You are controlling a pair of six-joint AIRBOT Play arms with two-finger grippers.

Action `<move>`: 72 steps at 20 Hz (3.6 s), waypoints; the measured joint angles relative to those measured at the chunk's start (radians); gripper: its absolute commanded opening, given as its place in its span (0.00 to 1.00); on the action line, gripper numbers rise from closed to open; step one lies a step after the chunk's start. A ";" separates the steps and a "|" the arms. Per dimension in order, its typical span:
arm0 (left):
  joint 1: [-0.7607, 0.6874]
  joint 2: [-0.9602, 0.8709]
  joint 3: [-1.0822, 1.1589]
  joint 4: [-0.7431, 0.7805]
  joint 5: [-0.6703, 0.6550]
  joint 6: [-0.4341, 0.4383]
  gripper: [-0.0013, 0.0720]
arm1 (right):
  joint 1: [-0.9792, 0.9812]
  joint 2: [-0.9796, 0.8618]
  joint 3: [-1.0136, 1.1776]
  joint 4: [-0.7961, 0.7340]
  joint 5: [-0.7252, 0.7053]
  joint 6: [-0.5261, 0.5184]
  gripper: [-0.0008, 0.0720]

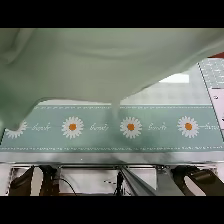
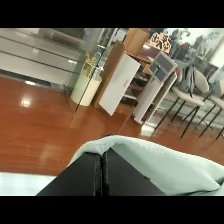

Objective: Fold the shirts.

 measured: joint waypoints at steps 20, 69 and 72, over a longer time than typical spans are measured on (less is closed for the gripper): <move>0.020 0.017 -0.436 0.195 -0.325 -0.120 0.05 | 0.001 -0.559 0.247 0.082 0.322 -0.085 0.05; 0.098 -0.871 -0.842 0.446 -0.197 0.248 0.16 | -0.453 -0.777 -0.238 0.562 0.159 -0.154 0.62; 0.040 -0.896 -0.840 0.413 -0.148 0.238 0.05 | -0.453 -0.769 -0.239 0.564 0.177 -0.154 0.62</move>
